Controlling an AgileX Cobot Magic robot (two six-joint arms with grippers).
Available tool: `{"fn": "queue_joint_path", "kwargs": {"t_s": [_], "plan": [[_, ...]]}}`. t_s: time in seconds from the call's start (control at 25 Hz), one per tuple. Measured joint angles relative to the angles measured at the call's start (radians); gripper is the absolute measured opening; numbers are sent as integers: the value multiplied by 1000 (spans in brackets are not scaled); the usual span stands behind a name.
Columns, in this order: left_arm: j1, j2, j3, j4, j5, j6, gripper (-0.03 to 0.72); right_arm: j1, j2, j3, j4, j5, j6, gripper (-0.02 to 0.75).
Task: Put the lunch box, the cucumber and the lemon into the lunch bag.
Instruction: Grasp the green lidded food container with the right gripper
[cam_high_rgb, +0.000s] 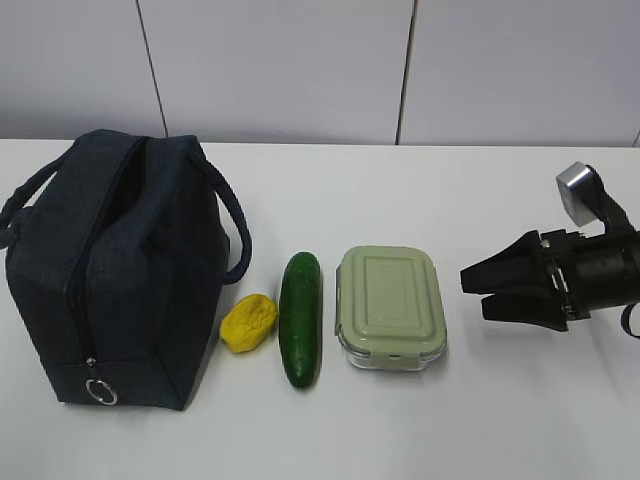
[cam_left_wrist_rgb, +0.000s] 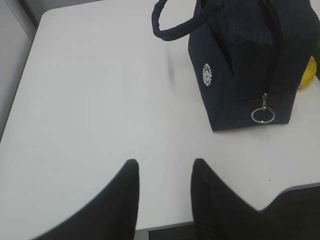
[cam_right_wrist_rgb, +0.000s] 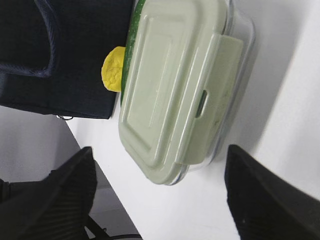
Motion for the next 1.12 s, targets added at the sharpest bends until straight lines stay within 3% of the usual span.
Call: {"fn": "queue_joint_path", "kwargs": {"t_s": [0.72,1.12], "plan": [[0,0,0,0,0,0,238,36,154,-55,163,-12,-163,602],[0,0,0,0,0,0,238,58,233,-86,188,-18,-182,603]]}}
